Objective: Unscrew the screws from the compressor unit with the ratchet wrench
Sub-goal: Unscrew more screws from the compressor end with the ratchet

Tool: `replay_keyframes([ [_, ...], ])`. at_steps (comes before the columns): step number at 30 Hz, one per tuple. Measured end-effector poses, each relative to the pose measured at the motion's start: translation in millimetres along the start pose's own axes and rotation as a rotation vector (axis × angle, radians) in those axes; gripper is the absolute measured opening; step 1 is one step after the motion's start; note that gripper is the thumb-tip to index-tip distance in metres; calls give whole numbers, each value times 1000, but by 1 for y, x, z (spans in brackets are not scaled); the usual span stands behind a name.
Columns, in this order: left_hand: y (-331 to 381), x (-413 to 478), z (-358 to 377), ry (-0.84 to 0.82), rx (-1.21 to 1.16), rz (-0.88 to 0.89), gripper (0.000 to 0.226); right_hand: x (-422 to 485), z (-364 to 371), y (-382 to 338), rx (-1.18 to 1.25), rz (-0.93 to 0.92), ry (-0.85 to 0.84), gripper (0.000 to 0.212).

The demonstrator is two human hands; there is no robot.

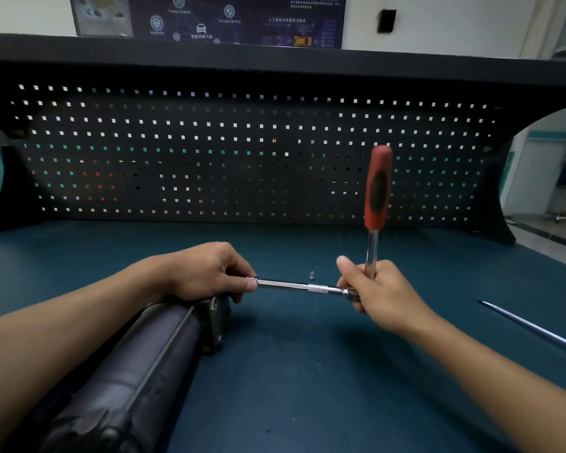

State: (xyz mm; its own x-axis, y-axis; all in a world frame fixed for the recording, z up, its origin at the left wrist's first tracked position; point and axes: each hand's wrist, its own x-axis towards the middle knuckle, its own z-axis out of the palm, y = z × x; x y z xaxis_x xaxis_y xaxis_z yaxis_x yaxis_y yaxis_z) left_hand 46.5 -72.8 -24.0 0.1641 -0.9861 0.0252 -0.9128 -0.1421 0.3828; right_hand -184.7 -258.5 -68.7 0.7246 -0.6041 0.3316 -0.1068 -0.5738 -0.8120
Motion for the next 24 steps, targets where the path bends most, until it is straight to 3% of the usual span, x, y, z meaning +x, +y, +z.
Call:
replay_keyframes([
  [4, 0, 1, 0, -3, -10, 6, 26, 5, 0, -2, 202, 379, -42, 57],
  [7, 1, 1, 0, 6, 4, 8, 26, 4, 0, -4, 345, 542, -97, 51],
  [12, 1, 1, 0, 6, 35, 7, 28, 6, -3, -7, 432, 670, -165, 41],
  [17, 1, 0, 0, 7, 39, 9, 27, 5, -4, -7, 515, 810, -279, 45],
  [24, 0, 1, 1, 2, 8, -8, 28, 5, -3, -4, 525, 839, -287, 38],
])
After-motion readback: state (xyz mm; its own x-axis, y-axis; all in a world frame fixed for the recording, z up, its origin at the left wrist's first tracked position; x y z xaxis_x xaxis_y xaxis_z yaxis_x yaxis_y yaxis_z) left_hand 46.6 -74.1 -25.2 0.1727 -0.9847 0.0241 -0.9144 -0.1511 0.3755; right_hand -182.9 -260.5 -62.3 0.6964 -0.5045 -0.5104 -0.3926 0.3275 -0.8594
